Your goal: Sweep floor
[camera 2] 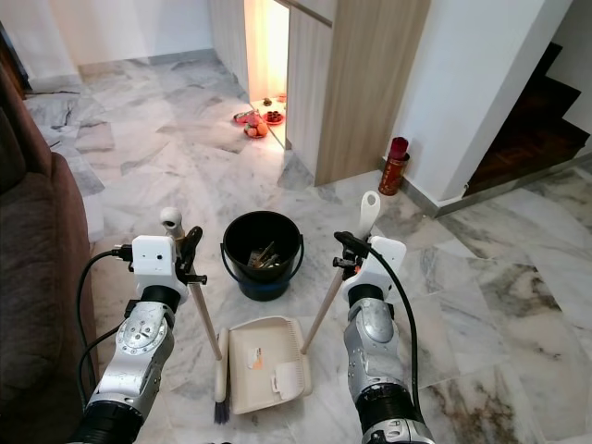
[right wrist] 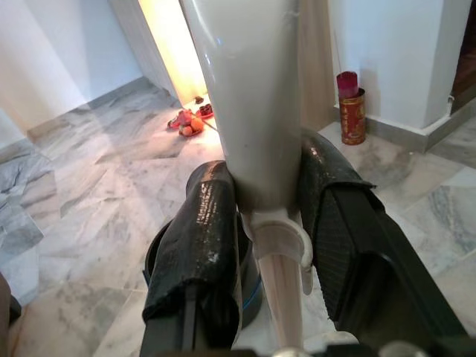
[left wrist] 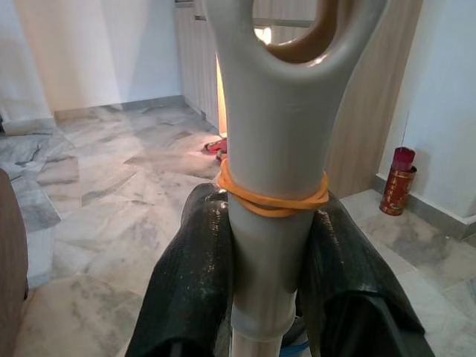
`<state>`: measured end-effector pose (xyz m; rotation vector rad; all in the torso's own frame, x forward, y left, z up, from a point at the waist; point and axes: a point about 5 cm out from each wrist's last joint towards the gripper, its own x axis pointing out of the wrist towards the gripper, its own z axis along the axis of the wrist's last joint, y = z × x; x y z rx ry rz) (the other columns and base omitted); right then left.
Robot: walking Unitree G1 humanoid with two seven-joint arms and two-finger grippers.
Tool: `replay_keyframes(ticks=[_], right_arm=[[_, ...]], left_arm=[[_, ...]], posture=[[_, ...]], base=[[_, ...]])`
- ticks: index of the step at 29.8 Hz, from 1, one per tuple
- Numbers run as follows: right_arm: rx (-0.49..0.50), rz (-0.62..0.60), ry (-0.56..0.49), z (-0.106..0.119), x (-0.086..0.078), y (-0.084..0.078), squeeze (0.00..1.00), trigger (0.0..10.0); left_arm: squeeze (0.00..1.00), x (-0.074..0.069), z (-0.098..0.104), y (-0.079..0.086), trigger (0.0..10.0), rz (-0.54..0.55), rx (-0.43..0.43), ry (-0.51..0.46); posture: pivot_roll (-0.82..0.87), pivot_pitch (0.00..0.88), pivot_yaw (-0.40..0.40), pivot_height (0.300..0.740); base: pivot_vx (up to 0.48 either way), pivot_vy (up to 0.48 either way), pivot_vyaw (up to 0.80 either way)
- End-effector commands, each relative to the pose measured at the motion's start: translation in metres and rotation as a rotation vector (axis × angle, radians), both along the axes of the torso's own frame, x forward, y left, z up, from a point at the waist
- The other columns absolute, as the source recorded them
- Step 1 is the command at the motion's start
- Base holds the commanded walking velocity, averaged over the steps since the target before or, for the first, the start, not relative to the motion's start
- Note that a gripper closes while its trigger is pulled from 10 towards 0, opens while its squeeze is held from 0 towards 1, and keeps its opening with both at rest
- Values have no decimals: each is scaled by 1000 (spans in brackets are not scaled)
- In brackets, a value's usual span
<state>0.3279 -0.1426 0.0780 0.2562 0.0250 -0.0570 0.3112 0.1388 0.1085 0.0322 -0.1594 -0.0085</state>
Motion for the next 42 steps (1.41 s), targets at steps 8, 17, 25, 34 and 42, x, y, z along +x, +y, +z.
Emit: replay_keyframes(ticks=[8, 17, 25, 34, 42], right_arm=[[27, -17, -143, 24, -8, -2, 0, 10000], [11, -37, -141, 22, -27, -11, 0, 10000], [-19, -37, -169, 37, -44, -15, 0, 10000], [14, -52, -276, 76, -46, -10, 0, 10000], [26, -91, -317, 95, -48, -12, 0, 10000]], left_arm=[[0, 1, 13, 4, 10000, -12, 47, -73], [0, -14, 15, 49, 10000, 118, 116, -112], [0, -14, 18, 61, 10000, 148, 141, -116], [0, -12, 14, 56, 10000, 116, 141, -97], [0, -12, 13, 50, 10000, 100, 139, -101]], posture=[[98, 0, -8, 740], [99, 0, 0, 740], [88, 0, 5, 740], [88, 0, 5, 740], [84, 0, 4, 740]], base=[[0, 0, 0], [0, 0, 0], [0, 0, 0], [0, 0, 0], [0, 0, 0]])
